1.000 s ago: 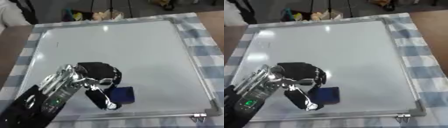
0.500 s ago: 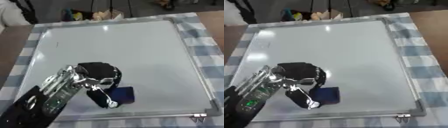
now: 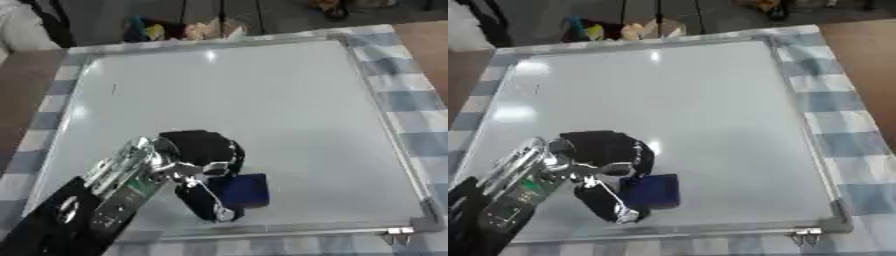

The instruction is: Wipe the whiteboard clean with a brush.

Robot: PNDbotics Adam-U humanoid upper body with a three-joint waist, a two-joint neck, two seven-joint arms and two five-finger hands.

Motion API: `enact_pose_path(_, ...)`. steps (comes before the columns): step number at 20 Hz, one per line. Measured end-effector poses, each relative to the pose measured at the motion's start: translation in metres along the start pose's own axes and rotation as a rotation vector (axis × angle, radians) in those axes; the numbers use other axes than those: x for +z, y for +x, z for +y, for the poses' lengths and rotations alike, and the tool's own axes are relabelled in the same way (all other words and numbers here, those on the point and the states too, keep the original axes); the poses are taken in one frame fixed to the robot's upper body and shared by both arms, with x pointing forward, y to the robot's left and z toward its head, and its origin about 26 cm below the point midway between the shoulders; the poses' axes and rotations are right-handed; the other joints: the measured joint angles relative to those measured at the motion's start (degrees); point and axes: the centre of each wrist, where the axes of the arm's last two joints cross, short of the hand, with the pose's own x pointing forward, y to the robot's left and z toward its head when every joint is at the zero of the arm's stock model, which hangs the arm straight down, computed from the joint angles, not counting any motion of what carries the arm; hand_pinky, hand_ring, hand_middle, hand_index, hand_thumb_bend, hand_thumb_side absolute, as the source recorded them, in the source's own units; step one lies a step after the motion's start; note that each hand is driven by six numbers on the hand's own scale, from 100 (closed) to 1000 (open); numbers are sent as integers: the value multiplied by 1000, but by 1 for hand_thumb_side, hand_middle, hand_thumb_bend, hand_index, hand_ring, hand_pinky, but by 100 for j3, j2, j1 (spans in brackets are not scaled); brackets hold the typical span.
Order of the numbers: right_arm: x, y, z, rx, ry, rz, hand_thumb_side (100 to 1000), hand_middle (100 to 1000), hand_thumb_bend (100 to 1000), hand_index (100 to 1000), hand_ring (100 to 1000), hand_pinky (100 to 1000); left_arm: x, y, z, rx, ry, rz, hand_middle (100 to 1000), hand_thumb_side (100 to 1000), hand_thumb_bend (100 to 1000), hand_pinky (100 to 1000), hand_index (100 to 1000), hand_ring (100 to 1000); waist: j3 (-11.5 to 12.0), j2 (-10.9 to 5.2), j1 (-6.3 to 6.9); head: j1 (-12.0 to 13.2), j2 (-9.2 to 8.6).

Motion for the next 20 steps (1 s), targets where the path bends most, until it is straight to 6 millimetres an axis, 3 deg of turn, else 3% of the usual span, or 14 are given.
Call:
enact_pose_path(14,2,0,3,-12,12,2,960,739,100,851,803,748,-6,-2,-5,-66,54,34,651,499,266,668,358,809,-17,20,-21,10,-43)
enact_pose_path(20,3,0,4,-14,13,2,961,738,100,851,803,748,-10,-3,-10,-79,63,41,656,489,330,669,360,808,-17,24,-22,15,-44)
